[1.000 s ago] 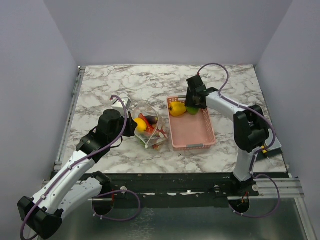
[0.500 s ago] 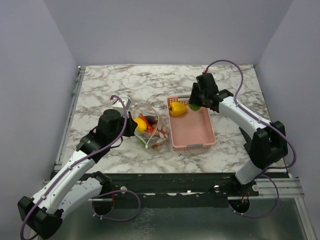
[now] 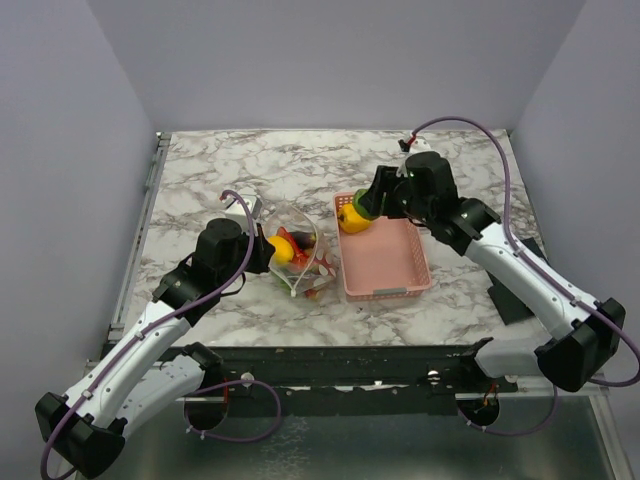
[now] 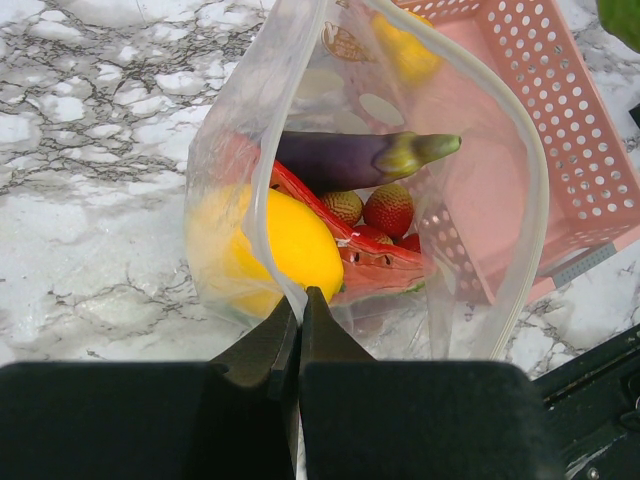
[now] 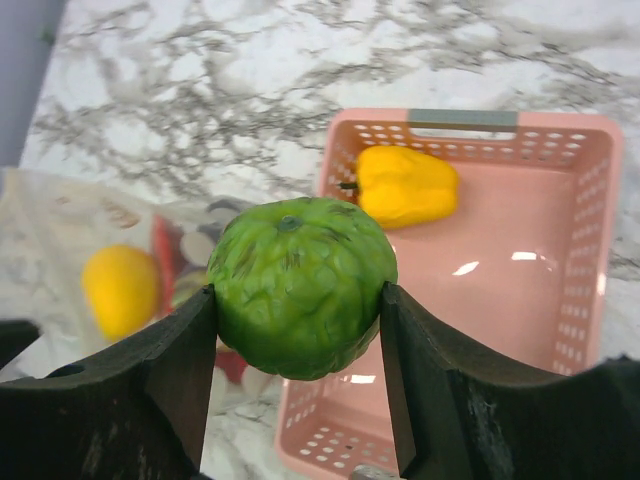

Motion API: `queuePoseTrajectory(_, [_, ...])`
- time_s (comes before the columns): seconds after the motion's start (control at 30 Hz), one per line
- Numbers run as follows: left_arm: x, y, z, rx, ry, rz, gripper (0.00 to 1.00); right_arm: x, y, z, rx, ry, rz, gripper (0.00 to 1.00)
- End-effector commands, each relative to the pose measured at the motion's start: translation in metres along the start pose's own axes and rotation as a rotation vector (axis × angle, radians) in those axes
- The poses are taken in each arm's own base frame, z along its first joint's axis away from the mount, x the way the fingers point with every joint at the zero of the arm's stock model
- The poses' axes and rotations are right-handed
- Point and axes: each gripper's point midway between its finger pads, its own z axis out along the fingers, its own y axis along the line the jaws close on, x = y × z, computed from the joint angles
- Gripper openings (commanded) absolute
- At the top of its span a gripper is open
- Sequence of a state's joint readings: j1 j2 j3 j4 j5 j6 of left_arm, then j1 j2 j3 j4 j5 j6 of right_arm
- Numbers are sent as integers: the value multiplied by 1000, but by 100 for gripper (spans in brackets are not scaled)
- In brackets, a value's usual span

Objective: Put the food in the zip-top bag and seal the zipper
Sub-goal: Place the fake fruit in the zipper food storage bag.

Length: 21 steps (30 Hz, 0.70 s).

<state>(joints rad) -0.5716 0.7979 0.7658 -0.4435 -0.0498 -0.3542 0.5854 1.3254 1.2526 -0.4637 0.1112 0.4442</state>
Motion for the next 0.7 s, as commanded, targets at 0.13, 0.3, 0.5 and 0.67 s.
queuePoseTrajectory(0.13, [1, -4, 1, 27, 0, 9, 0, -10, 89, -46, -243, -44, -129, 16])
queuePoseTrajectory(0.3, [1, -4, 0, 29, -3, 8, 0, -2, 129, -58, -311, -40, -209, 16])
queuePoseTrajectory(0.5, [0, -5, -1, 34, -4, 8, 0, 4, 163, -60, -341, -53, -274, 16])
queuePoseTrajectory(0.67, [0, -6, -1, 38, -7, 9, 0, 16, 177, -47, -322, -26, -316, 16])
